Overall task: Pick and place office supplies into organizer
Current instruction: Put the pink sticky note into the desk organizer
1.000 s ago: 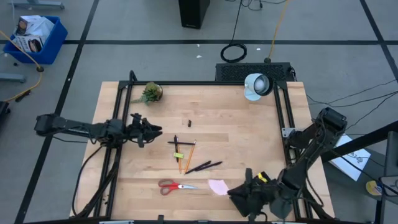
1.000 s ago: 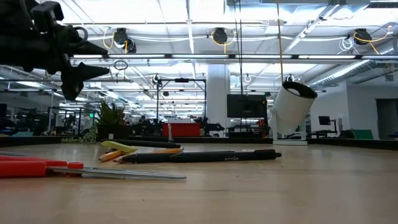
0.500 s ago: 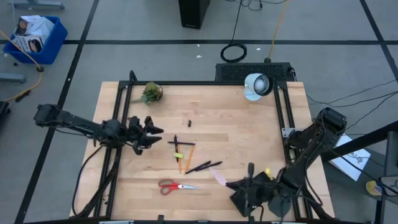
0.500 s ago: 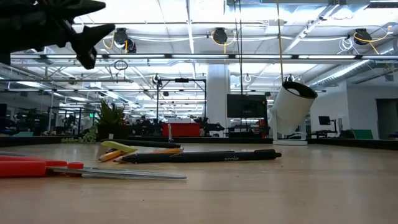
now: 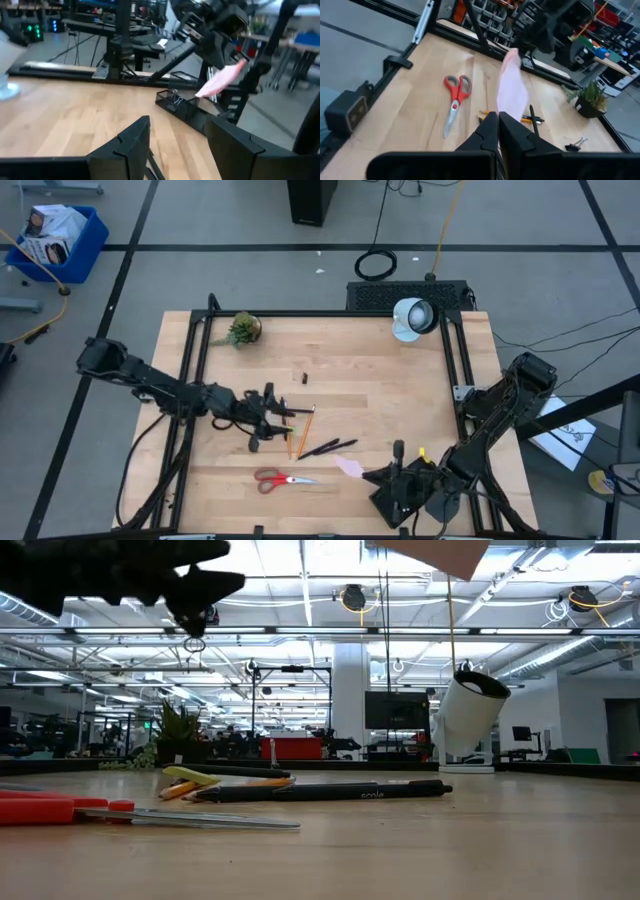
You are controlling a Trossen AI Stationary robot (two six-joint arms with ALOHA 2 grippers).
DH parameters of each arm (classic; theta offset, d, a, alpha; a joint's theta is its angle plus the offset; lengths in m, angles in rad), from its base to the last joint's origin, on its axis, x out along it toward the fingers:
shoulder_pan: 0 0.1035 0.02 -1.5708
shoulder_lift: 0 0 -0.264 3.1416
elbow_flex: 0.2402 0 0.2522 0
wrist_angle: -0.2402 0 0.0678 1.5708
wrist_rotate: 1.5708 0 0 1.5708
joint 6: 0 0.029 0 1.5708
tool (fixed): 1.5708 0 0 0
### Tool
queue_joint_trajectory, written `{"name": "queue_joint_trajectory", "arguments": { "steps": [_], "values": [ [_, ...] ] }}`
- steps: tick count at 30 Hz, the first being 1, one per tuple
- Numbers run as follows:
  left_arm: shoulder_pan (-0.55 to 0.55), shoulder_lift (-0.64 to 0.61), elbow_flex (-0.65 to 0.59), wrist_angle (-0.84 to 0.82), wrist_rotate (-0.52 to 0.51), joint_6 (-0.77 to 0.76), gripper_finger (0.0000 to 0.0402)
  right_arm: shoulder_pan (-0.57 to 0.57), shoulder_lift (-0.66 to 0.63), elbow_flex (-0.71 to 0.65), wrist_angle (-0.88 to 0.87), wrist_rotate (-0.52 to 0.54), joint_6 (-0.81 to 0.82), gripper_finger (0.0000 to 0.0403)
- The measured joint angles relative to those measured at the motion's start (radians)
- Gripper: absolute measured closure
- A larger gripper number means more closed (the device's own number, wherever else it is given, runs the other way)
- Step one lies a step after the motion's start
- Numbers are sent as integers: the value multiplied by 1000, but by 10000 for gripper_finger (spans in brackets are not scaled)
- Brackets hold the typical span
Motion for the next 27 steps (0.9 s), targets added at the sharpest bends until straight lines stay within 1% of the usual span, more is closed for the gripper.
{"name": "queue_joint_trajectory", "arguments": {
  "steps": [5,7,9,11,16,21,24,27],
  "values": [
    [-43,108,118,1,1,124,206,-23,0,-4,1,-1,76,403],
    [-57,149,162,1,1,170,206,-28,0,-4,2,-24,80,403],
    [-67,181,200,-20,2,203,206,-33,0,-4,2,-49,83,403],
    [-71,210,239,-62,1,231,206,-35,0,-4,6,-51,105,403],
    [-72,278,330,-165,16,264,206,-44,0,-4,9,-53,115,403],
    [-77,345,405,-174,31,288,206,-62,0,-4,9,-54,131,403],
    [-76,369,444,-181,47,299,206,-76,0,-4,9,-104,131,403],
    [-80,379,477,-218,49,298,206,-88,0,-4,9,-114,131,403]
  ]
}}
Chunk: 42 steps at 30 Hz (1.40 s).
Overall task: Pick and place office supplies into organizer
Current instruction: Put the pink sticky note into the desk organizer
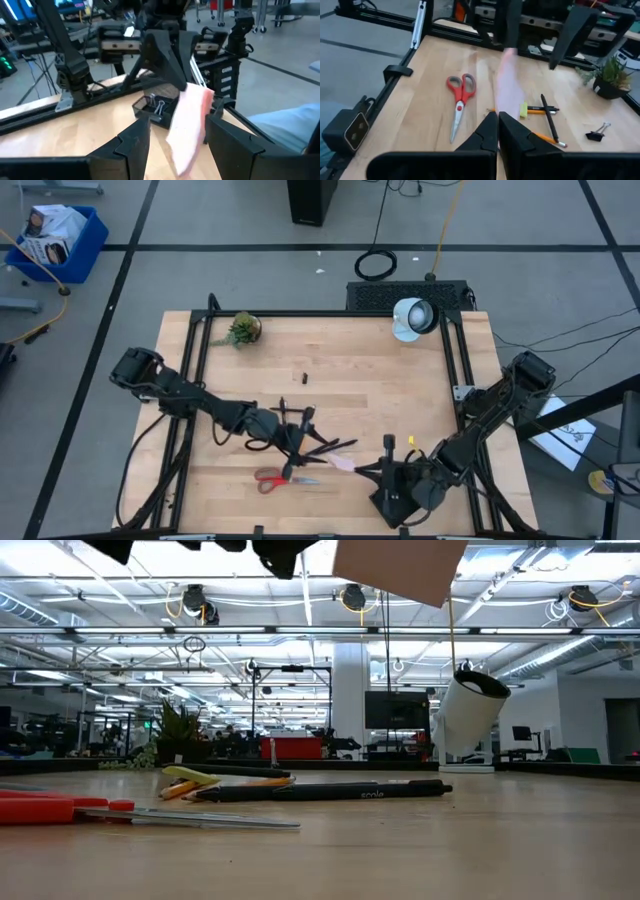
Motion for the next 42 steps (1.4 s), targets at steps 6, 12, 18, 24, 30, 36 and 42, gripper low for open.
{"name": "queue_joint_trajectory", "arguments": {
  "steps": [6,12,18,24,30,36,42],
  "values": [
    [-5,-1,31,-47,13,-11,206,-20,0,0,0,-22,0,403],
    [-12,-1,36,-54,28,-18,206,-31,0,0,-1,-59,-1,403],
    [-11,-2,36,-44,27,-29,206,-50,0,0,-1,-72,-1,403],
    [-10,-2,36,-45,27,-46,206,-54,0,0,5,-74,-15,403],
    [-1,44,35,-24,29,-74,206,-58,0,0,82,-124,-52,403],
    [-3,114,38,72,38,-91,206,-65,0,0,77,-123,-37,403],
    [0,105,39,69,27,-133,206,-66,0,0,41,-123,-2,403]
  ]
}}
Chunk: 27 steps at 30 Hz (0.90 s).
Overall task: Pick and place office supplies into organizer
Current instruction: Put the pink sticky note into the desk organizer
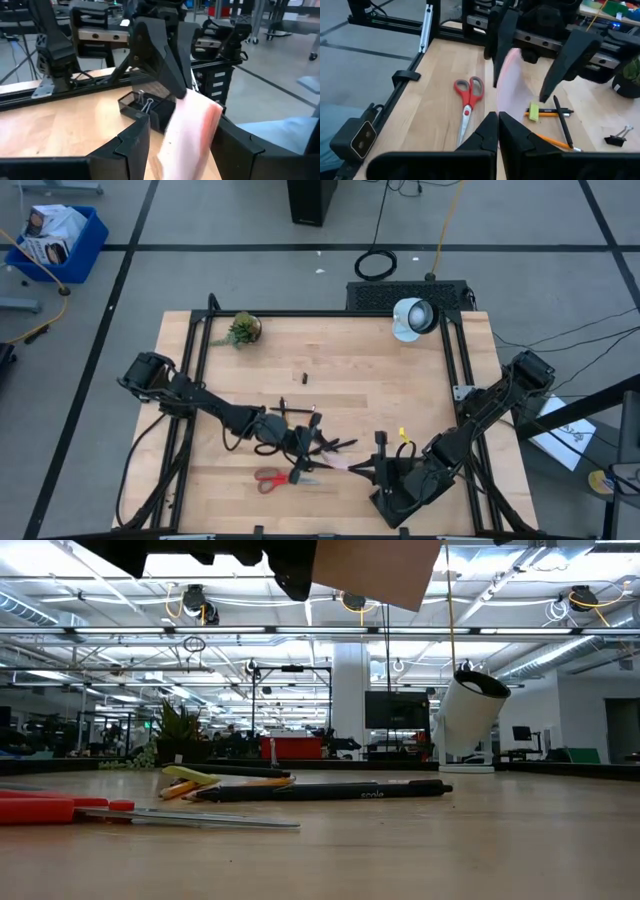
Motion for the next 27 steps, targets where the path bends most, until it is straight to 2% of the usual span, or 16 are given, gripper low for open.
{"name": "queue_joint_trajectory", "arguments": {
  "steps": [4,8,11,22,27],
  "values": [
    [-1,0,0,-15,18,-7,206,0,0,0,2,2,1,403],
    [0,0,0,-19,-5,-28,217,0,0,0,2,1,2,403],
    [0,0,0,-14,-5,-24,245,0,0,0,2,2,2,403],
    [5,0,0,5,-34,-69,390,0,0,0,3,4,-3,397],
    [5,0,0,6,-34,-118,384,20,0,0,3,14,-3,376]
  ]
}}
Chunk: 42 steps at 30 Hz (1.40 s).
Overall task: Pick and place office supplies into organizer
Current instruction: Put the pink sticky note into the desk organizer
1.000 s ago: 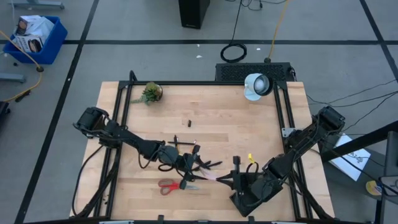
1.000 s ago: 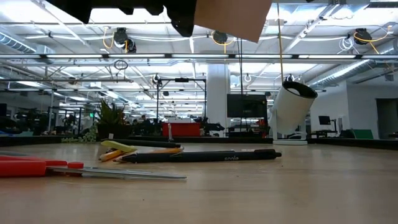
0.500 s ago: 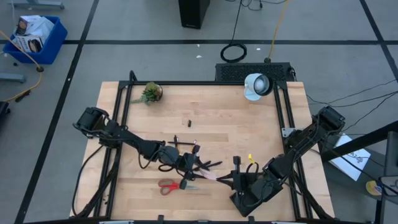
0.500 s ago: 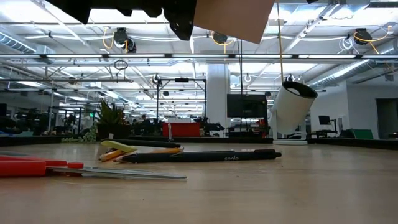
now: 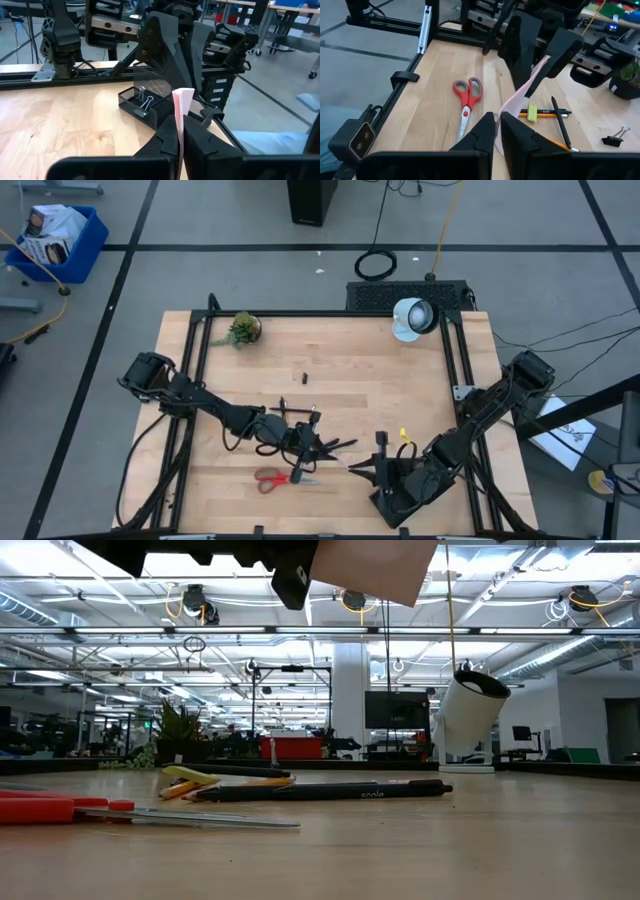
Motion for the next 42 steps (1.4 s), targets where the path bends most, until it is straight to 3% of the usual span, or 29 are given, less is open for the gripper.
{"name": "queue_joint_trajectory", "arguments": {
  "steps": [7,10,19,23,31,37,42],
  "values": [
    [1,0,0,3,-3,23,397,101,-32,0,-20,44,-27,342],
    [1,0,0,30,-4,48,385,152,-78,0,-35,51,-28,337],
    [2,13,20,46,-19,114,396,282,-179,-6,-53,308,-104,352],
    [2,81,103,24,6,163,381,294,-199,-47,-53,412,-94,357],
    [9,260,360,-138,41,118,392,282,-214,-153,-38,411,50,358],
    [9,378,520,-179,127,133,391,284,-214,-187,44,403,49,358],
    [6,456,613,-170,142,140,392,313,-221,-192,103,380,4,358]
  ]
}}
